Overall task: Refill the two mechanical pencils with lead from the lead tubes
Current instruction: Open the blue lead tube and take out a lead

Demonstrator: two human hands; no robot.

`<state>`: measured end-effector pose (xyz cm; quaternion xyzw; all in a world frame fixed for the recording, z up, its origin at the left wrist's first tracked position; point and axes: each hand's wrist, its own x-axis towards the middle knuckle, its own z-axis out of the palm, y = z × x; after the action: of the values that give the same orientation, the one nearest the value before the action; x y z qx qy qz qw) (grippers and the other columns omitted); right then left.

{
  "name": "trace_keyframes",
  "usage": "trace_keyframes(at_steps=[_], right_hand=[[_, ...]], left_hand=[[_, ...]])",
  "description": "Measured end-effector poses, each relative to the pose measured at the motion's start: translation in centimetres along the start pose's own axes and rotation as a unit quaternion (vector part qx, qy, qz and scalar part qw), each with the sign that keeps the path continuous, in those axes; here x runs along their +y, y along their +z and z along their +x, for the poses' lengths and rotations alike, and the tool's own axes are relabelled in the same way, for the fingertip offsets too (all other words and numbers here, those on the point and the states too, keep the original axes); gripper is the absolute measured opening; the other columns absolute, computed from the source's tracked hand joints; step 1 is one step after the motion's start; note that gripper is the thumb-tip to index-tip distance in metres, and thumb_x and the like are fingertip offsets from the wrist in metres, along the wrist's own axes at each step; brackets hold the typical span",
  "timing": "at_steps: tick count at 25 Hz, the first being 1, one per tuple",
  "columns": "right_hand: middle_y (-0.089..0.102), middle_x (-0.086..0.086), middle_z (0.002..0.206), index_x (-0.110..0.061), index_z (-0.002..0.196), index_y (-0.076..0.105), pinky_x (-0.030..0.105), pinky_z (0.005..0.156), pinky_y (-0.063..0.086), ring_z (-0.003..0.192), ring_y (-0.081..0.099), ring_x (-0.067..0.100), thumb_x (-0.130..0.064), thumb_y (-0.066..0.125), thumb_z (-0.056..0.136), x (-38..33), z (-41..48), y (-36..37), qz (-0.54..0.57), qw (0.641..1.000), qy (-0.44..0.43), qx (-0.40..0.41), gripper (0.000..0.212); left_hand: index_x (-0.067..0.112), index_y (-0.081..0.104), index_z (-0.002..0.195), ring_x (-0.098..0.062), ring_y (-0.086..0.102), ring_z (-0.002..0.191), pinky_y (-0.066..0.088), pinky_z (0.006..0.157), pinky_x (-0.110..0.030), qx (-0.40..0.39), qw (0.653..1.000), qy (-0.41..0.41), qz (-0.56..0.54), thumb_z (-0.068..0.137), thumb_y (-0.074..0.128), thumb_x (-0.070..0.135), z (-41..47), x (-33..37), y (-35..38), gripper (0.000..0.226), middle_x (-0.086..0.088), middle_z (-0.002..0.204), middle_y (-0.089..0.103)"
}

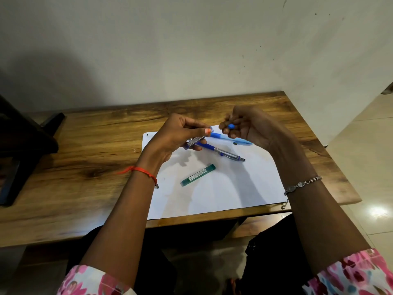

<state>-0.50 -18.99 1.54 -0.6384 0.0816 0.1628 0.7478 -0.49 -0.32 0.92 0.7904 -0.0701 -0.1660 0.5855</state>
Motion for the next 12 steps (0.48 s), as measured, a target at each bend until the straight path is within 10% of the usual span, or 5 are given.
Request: trace_keyframes(at_steps=[12], right_hand=[[0.073,0.013,0.076,0.014,0.096,0.063,0.019,0.061,0.057,0.064,0.071,0.019,0.014,0.056,0.080,0.98,0.32,-0.13,-0.017,0.997,0.038,-0.065,0.017]], left_hand=[[0.000,0.071,0.093,-0.008,0.066,0.056,0.053,0.052,-0.018,0.013,0.999,0.041,-0.003,0.075,0.070,0.003,0.07,0.03,-0.20,0.018,0.003,0.062,0.070]])
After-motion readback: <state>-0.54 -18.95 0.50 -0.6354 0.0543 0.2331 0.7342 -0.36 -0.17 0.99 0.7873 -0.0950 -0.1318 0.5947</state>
